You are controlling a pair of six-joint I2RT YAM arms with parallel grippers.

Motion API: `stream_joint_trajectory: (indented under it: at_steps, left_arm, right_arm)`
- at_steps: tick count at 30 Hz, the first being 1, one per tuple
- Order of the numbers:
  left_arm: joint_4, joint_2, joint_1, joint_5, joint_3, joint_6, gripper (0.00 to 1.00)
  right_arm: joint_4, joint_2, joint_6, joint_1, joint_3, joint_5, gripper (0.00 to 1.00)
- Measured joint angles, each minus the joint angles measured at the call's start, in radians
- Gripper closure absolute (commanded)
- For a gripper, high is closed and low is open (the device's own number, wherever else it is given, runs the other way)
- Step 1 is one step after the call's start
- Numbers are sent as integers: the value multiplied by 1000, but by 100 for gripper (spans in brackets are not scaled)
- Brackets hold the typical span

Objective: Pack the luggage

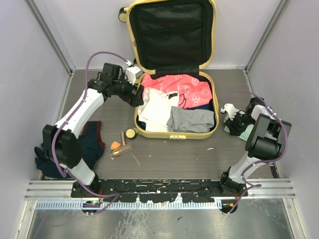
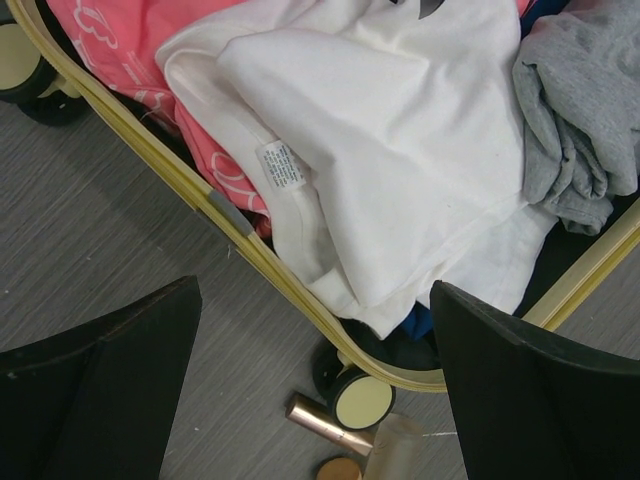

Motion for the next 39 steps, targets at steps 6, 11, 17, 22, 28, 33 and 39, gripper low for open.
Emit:
stream_joint_trajectory:
  at_steps: [6, 11, 17, 22, 28, 33, 39]
  left_arm:
    - [-8, 0, 7, -2, 19, 0, 2]
    - [-8, 1, 24, 0, 21, -9, 2]
    - [-5, 1, 40, 2, 21, -18, 2]
    - [5, 1, 54, 9, 21, -35, 2]
    - [19, -2, 84, 16, 14, -61, 2]
    - [23, -3, 109, 18, 8, -89, 2]
    - [32, -12, 144, 17, -6, -115, 2]
  right_arm:
    - [30, 28, 25, -16, 34, -11, 99]
    - [-70, 78, 103, -28, 135, -31, 99]
    - [-238, 62, 212, -56, 359, -117, 99]
    - [-311, -11, 325, -64, 525, -201, 99]
    - [-316, -51, 535, 3, 686, -286, 99]
    - [-240, -51, 690, 214, 774, -265, 99]
    - [-131, 28, 770, 501, 936, -186, 99]
